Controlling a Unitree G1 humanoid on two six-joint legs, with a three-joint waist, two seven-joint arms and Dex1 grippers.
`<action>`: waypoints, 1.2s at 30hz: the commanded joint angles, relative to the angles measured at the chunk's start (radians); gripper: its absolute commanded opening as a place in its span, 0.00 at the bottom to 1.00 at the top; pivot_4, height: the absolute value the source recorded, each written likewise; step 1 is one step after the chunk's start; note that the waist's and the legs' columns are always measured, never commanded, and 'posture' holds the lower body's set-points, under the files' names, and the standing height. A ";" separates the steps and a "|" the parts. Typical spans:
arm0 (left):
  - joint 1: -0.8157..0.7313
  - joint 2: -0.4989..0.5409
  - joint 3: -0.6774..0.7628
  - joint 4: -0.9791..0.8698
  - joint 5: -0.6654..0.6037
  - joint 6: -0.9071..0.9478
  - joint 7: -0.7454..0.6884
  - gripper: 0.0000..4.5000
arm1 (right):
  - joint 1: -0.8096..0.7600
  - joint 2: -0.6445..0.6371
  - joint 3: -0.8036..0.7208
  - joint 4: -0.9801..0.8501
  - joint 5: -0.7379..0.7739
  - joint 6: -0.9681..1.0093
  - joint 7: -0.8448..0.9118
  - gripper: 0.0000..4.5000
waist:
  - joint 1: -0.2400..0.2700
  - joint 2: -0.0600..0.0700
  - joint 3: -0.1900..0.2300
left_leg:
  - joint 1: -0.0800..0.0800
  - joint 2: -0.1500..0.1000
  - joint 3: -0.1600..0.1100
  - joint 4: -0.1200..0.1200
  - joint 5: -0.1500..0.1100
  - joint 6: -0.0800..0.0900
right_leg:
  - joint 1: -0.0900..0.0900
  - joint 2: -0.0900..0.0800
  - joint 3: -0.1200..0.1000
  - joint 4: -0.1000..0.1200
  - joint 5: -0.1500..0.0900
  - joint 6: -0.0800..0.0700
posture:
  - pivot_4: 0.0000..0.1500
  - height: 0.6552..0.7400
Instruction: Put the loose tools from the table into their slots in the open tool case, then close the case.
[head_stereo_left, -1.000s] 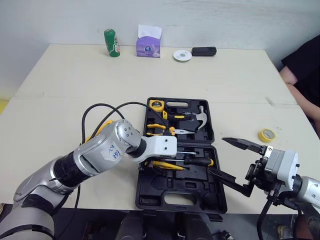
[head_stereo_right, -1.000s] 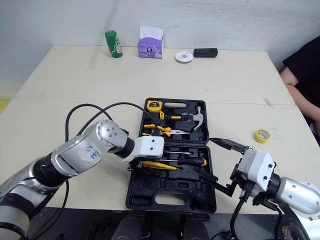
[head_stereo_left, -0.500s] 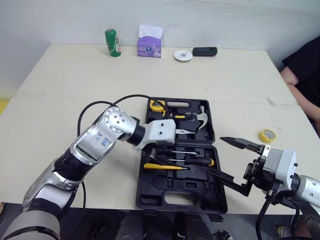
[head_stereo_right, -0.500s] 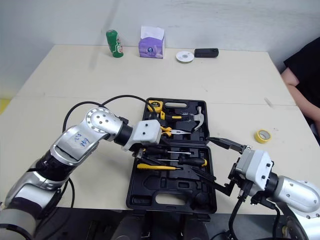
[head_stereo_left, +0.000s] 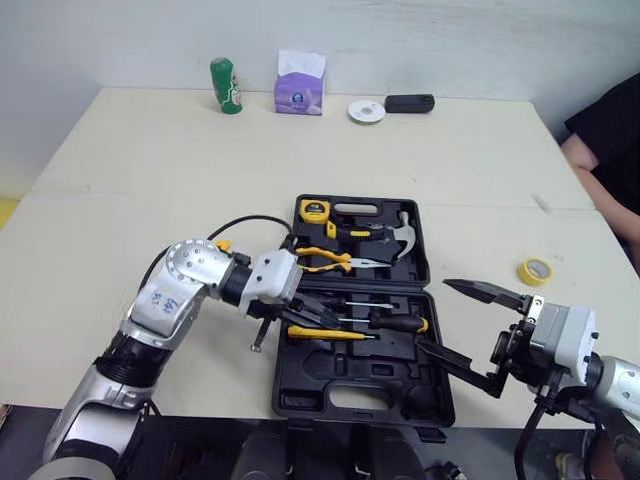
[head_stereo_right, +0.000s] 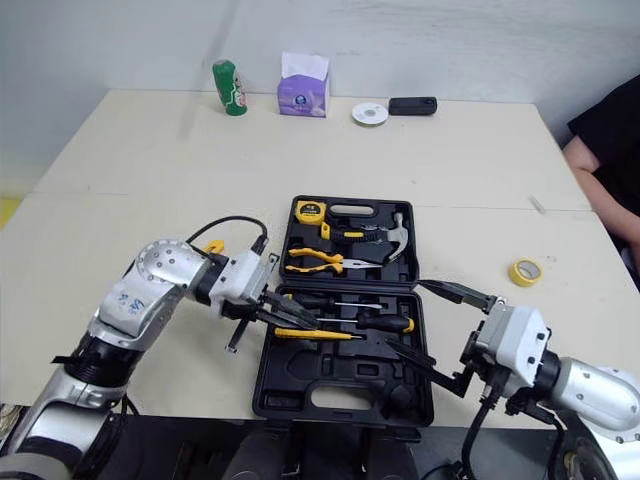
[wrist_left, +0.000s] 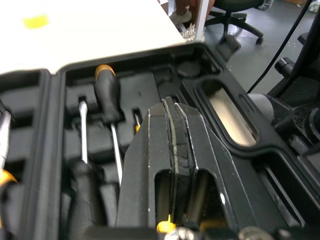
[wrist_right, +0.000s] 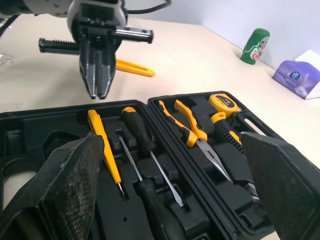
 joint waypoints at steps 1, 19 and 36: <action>0.028 -0.010 -0.024 -0.009 0.049 -0.031 0.039 0.01 | 0.009 -0.003 -0.037 0.009 0.011 -0.034 0.024 1.00 | 0.000 0.000 0.000 | 0.000 0.000 0.000 0.000 0.000 0.000 | 0.000 0.000 0.000 0.000 0.000 0.000 | 1.00 1.00; 0.070 -0.035 -0.076 0.074 0.140 -0.041 0.097 0.01 | 0.036 0.006 -0.027 0.024 -0.002 -0.070 0.020 1.00 | 0.000 0.001 0.000 | 0.000 0.000 0.000 0.000 -0.001 0.001 | 0.000 -0.001 0.000 0.000 0.000 0.000 | 1.00 1.00; 0.061 -0.075 -0.059 0.130 0.139 -0.003 0.149 0.01 | 0.028 0.004 -0.014 0.031 -0.005 -0.064 0.018 1.00 | -0.002 0.003 -0.002 | 0.001 0.000 0.000 0.000 -0.001 0.001 | 0.000 -0.001 0.000 0.001 0.000 0.000 | 1.00 1.00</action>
